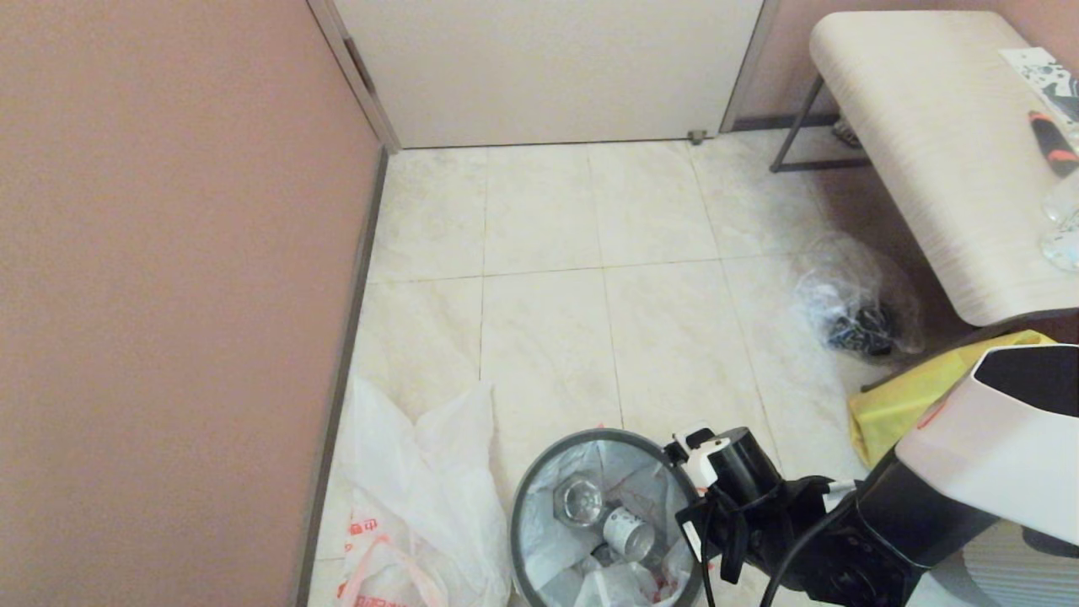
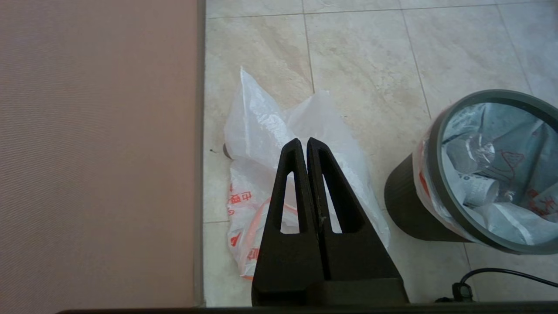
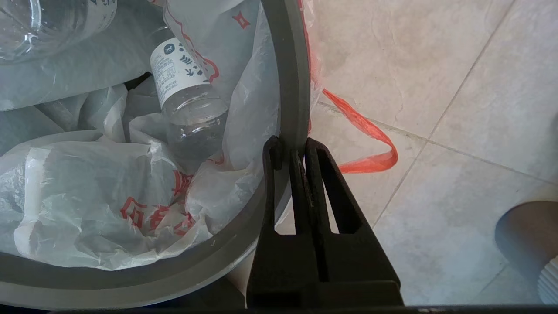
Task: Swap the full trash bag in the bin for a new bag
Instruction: Place the trash can ring on the floor
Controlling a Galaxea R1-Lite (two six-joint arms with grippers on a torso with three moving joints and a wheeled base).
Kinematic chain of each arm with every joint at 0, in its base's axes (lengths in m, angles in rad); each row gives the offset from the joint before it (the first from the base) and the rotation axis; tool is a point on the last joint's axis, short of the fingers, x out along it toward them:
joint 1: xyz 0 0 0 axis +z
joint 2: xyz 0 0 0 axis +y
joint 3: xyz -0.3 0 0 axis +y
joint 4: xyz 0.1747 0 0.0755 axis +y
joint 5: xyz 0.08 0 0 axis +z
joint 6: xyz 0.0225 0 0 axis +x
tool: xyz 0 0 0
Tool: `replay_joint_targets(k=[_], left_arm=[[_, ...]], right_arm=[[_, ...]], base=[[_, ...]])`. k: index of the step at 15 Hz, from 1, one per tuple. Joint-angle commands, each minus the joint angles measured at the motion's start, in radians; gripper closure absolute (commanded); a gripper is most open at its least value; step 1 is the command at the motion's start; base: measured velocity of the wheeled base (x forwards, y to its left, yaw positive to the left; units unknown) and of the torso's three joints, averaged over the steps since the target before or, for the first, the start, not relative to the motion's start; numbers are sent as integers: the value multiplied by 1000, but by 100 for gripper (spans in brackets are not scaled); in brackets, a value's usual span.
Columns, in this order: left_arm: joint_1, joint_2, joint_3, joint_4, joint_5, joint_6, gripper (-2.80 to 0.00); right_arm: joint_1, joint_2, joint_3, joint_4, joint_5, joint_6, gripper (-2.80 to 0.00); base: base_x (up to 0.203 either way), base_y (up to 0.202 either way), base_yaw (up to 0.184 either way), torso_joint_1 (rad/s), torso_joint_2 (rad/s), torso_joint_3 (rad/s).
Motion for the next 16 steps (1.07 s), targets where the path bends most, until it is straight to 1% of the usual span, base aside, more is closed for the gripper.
replay_joint_targets(k=[1, 6, 9, 12, 16], left_arm=[[0, 0, 0, 0, 0, -1, 0], [0, 0, 0, 0, 0, -1, 0], [0, 0, 0, 0, 0, -1, 0], [0, 0, 0, 0, 0, -1, 0], [0, 0, 0, 0, 2, -1, 0]], right_arm=[[9, -18, -1, -1, -4, 0, 0], [35, -85, 9, 9, -16, 2, 0], [78, -156, 7, 72, -35, 2, 0], [125, -219, 8, 121, -35, 6, 0], [136, -310, 11, 208, -32, 4, 0]], base=[[0, 0, 0, 0, 0, 0], [0, 0, 0, 0, 0, 0], [0, 0, 0, 0, 0, 0], [0, 0, 0, 0, 0, 0], [0, 0, 0, 0, 0, 0]])
